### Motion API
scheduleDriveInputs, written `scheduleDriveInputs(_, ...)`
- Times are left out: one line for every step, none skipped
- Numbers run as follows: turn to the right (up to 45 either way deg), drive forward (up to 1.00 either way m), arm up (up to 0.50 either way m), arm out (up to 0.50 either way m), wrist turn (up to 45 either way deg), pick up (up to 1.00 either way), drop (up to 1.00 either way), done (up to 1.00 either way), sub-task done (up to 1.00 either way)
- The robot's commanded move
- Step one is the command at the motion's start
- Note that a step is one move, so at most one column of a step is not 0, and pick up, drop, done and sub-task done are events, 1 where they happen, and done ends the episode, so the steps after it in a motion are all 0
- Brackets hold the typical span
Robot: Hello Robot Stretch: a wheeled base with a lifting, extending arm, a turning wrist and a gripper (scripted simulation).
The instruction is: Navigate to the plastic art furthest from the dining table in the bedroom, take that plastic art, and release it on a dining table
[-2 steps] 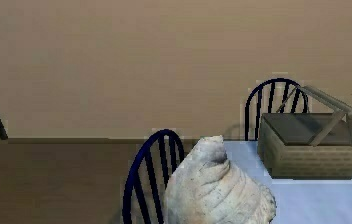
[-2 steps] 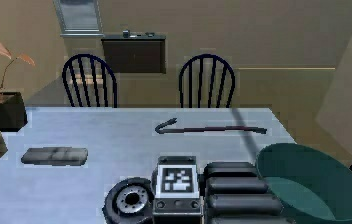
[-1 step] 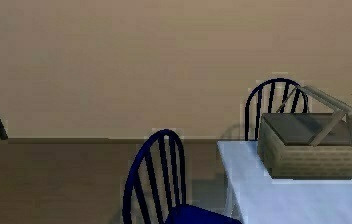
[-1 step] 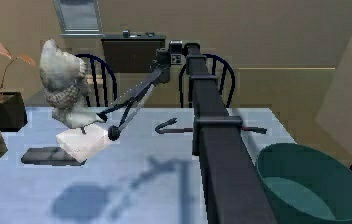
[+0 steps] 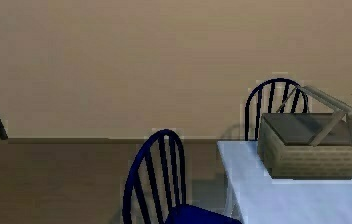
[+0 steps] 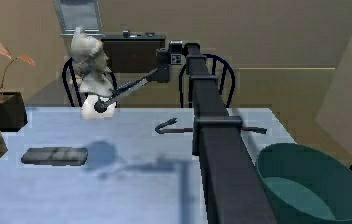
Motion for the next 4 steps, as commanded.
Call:
scheduleDriveInputs(0.0, 0.0, 0.0, 0.0, 39.0, 0.0, 0.0, 0.0, 0.0)
scheduleDriveInputs(0.0, 0.0, -0.32, 0.0, 0.0, 0.0, 0.0, 0.0, 0.0)
scheduleDriveInputs(0.0, 0.0, 0.0, 0.0, 0.0, 0.0, 1.0, 0.0, 0.0)
scheduleDriveInputs(0.0, 0.0, 0.0, -0.1, 0.0, 0.0, 0.0, 0.0, 0.0)
